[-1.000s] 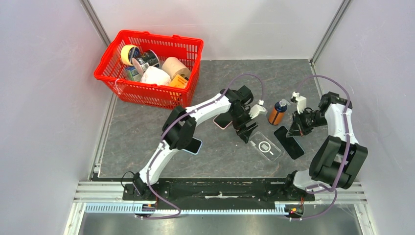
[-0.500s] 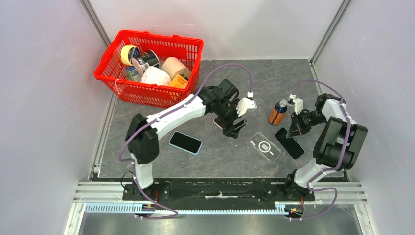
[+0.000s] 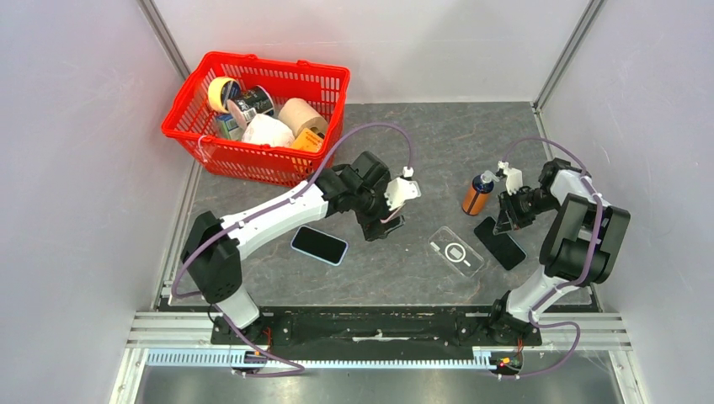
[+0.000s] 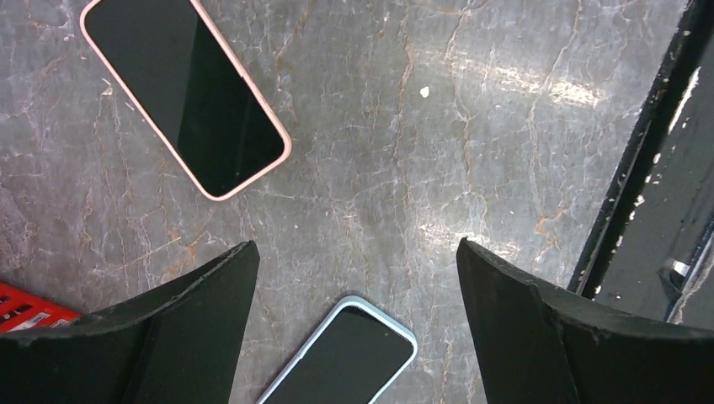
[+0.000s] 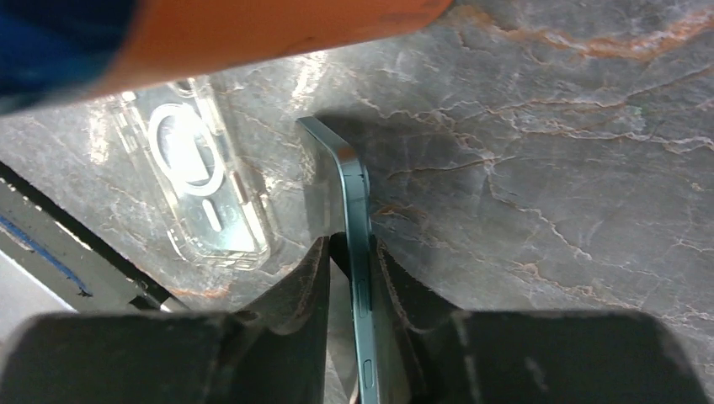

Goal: Take the phone out of the phone case
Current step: Place the phone at the center of the board.

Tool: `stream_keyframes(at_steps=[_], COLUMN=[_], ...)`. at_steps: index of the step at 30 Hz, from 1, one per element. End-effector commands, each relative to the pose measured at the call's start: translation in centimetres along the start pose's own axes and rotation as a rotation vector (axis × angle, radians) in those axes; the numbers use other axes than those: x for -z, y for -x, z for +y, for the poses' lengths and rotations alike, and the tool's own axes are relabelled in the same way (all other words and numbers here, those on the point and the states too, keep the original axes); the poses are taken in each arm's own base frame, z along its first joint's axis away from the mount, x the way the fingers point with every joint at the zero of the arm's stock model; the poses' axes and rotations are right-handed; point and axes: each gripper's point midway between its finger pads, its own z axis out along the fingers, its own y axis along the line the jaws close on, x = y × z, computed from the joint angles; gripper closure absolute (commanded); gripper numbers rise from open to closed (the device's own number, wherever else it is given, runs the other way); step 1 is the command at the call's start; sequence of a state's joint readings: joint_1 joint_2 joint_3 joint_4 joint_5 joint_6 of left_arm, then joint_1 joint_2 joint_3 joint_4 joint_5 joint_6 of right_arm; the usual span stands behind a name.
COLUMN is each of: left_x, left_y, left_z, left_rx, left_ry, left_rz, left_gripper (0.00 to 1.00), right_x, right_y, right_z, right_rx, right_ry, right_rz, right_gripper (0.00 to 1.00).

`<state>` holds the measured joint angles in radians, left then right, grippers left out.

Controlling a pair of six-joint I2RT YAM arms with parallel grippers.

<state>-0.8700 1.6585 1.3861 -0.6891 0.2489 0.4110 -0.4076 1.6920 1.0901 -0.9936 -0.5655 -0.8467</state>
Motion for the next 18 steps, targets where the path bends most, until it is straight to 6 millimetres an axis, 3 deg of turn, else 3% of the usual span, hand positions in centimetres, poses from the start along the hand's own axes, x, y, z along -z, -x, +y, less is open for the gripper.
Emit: stream_keyframes(at_steps=[1,6,9,13,17,18], left_x=[1.1,1.2,0.9,-0.1,-1.7,-2.1], left_y=[0.8,0.2,-0.2,-1.0,-1.4,-1.4], left_z=[1.4,1.7,2.6,4.5,5.9,6.2], left_rx=[-0.026,-0.024,-0.012,0.024,0.07,0.086], left_ry=[0.091,0.118,0.174,0.262,0.309,0.318], left_rz=[-0.049,-0.04,-0.027,0.012,0.035,0.039], left_gripper=[0.07,0.07,0.0,0.0,0.0,0.0], right_x=[-0.9,-1.1,-0.9,0.2,1.9,2.5], right_y=[-0.3,-0.2,0.0,0.9,2.2,2.6], right_z=[-1.8,-2.6,-3.0,-3.3,-3.2,-3.1], right_rx=[-0.008,-0.025,-0.028,-0.022,-0.007,-0.003], right_ry=[-0.057,-0.082,-0.107,-0.16,-0.221,-0.238], right_rz=[0.02,0.024,0.02,-0.011,-0.064,-0.081], right_gripper=[0.69,0.55,0.47,0.39,0.2,0.1])
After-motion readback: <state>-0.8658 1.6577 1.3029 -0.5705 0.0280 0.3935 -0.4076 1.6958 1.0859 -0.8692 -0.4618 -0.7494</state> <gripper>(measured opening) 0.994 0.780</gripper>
